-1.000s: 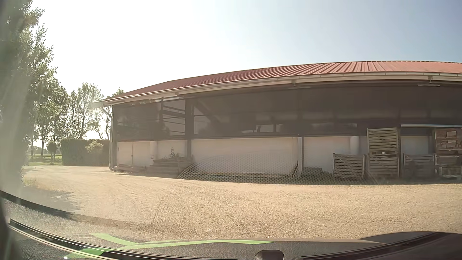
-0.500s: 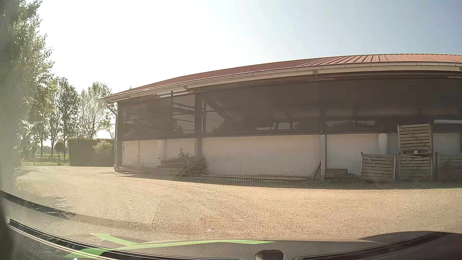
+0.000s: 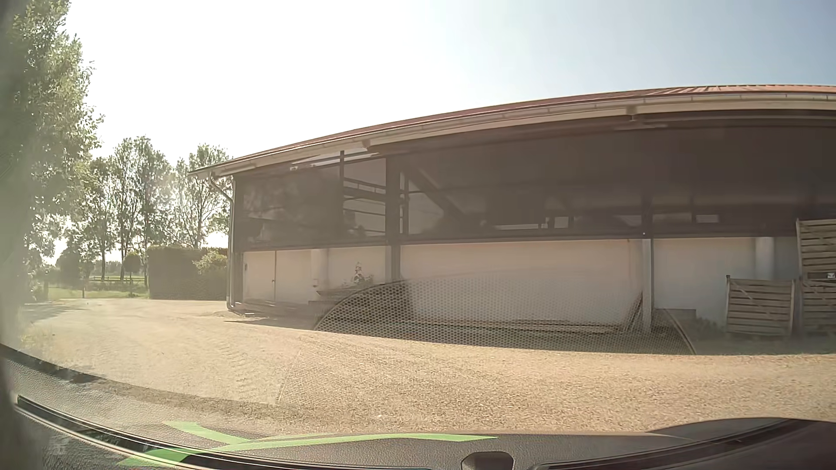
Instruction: Follow the waypoints while adhering to traffic rules and regulations
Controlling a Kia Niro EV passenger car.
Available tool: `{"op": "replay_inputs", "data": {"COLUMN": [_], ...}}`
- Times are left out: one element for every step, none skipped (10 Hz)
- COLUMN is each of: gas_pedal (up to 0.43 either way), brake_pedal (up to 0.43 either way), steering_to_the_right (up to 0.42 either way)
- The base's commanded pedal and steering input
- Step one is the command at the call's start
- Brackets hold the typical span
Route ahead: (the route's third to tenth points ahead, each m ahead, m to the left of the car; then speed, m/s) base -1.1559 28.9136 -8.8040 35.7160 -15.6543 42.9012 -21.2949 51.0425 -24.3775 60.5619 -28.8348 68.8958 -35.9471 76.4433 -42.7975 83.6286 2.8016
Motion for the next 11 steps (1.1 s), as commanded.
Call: {"op": "replay_inputs", "data": {"gas_pedal": [0.110,0.110,0.110,0.110,0.110,0.110,0.098,0.098,0.098,0.067,0.047], "brake_pedal": [0.000,0.000,0.000,0.000,0.000,0.000,0.000,0.000,0.000,0.000,0.000], "steering_to_the_right": [-0.259,-0.267,-0.270,-0.275,-0.284,-0.296,-0.310,-0.325,-0.341,-0.352,-0.371]}}
